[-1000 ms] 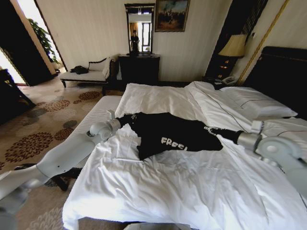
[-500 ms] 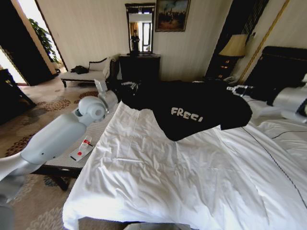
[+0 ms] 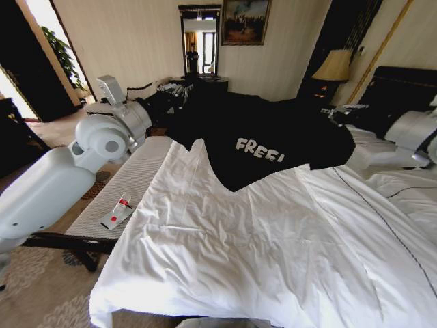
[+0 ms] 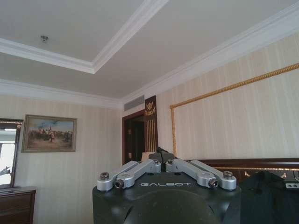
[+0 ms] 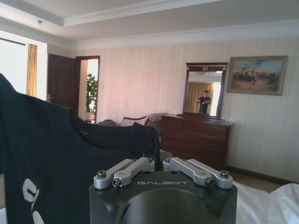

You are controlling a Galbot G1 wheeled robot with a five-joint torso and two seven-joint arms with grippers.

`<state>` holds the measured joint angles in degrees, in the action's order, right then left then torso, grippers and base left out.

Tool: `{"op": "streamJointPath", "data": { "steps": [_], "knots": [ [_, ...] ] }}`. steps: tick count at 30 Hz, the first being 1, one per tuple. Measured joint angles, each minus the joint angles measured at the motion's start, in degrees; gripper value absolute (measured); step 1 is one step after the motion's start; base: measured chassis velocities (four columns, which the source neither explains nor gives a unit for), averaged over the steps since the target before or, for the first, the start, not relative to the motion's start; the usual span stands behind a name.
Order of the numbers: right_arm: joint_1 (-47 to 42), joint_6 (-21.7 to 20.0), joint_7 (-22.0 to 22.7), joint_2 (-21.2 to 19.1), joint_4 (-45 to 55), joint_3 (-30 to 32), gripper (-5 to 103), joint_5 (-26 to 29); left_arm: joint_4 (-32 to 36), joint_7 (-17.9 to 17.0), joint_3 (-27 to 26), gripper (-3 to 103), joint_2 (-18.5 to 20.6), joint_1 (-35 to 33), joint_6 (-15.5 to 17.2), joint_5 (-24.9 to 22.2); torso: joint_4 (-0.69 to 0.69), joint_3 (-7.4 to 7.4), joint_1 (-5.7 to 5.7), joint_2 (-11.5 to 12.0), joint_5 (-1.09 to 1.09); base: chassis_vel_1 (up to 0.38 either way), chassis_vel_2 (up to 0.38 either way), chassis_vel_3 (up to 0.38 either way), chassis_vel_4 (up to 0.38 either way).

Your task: Fold the clothes on the bed.

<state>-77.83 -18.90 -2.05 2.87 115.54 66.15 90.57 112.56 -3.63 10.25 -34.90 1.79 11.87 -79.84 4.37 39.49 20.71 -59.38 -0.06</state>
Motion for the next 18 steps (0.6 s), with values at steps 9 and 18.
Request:
{"op": "streamJointPath", "data": {
  "steps": [9, 18],
  "knots": [
    [-0.7, 1.5, 4.7, 2.6, 2.6, -0.4, 2, 0.3, 2.4, -0.1, -5.4, 0, 1.6, -6.2, 0.0, 0.2, -0.03, 0.01, 0.01, 0.0, 0.02, 0.000, 0.000, 0.000, 0.000],
    [2.9, 2.4, 5.0, -0.7, 0.0, 0.1, 2, 0.4, 3.1, -0.3, -8.4, 0, 3.1, -7.1, -0.3, 0.3, -0.05, 0.01, 0.00, 0.0, -0.01, 0.000, 0.000, 0.000, 0.000]
  ]
}}
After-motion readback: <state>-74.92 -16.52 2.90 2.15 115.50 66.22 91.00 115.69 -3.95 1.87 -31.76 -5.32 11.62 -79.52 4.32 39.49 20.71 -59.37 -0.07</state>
